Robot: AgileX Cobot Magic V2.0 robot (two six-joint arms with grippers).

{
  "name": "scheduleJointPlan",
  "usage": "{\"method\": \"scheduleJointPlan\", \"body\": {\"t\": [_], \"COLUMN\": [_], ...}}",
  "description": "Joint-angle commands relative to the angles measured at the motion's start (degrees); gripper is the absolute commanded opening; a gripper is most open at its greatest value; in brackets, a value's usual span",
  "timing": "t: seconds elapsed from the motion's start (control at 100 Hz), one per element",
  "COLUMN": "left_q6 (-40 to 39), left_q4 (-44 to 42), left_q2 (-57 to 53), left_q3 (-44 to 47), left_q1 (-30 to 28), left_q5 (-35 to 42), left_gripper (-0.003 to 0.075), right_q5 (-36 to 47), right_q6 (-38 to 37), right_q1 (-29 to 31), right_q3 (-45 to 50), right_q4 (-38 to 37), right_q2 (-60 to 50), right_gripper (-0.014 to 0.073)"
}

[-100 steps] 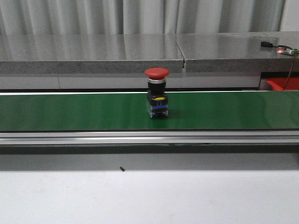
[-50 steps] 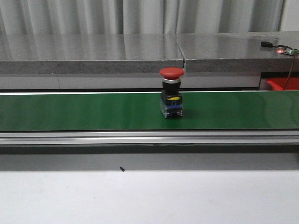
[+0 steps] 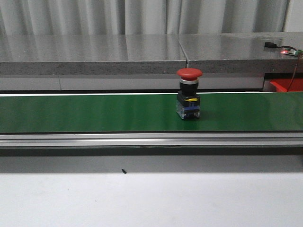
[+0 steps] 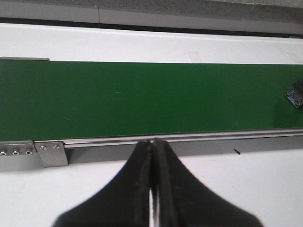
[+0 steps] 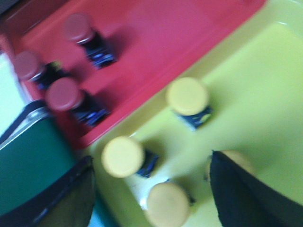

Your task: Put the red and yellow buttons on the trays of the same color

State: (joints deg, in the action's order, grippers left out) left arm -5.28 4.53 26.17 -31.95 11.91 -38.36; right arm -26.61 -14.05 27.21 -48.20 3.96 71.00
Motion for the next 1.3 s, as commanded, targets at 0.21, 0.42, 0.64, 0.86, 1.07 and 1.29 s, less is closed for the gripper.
{"method": "scheduleJointPlan", "body": {"t": [0.21, 0.42, 0.64, 0.86, 1.07, 1.29], "left_q6": [-0.35, -0.35, -0.35, -0.35, -0.35, -0.35], "left_q4": [0.46, 0.46, 0.46, 0.46, 0.46, 0.46], "left_q2": [0.24, 0.24, 0.24, 0.24, 0.24, 0.24], "left_q3": [-1.59, -1.59, -1.59, -1.59, -1.59, -1.59], "left_q1": [0.41, 0.41, 0.41, 0.41, 0.41, 0.41], "left_q5": [3.76, 3.76, 3.76, 3.76, 3.76, 3.76], "left_gripper": [-0.0019, -0.0019, -0.0019, -0.0019, -0.0019, -0.0019], "right_q5": [-4.13, -11.06, -16.26, -18.58, -18.77, -17.04], "right_q6": [8.1, 15.17, 22.3, 31.31, 32.81, 32.87], "right_q1": [-14.6, -23.61, -29.9, -34.91, -37.93, -39.93], "right_q3": [-5.49, -11.6, -15.04, -16.38, -18.72, -20.77], "right_q4": [-0.41, 0.45, 3.95, 7.34, 8.71, 9.28], "right_q2": [-3.13, -1.65, 2.5, 6.4, 11.16, 15.63], "right_gripper": [0.0519, 0.0519, 0.0519, 0.0519, 0.0519, 0.0519]}}
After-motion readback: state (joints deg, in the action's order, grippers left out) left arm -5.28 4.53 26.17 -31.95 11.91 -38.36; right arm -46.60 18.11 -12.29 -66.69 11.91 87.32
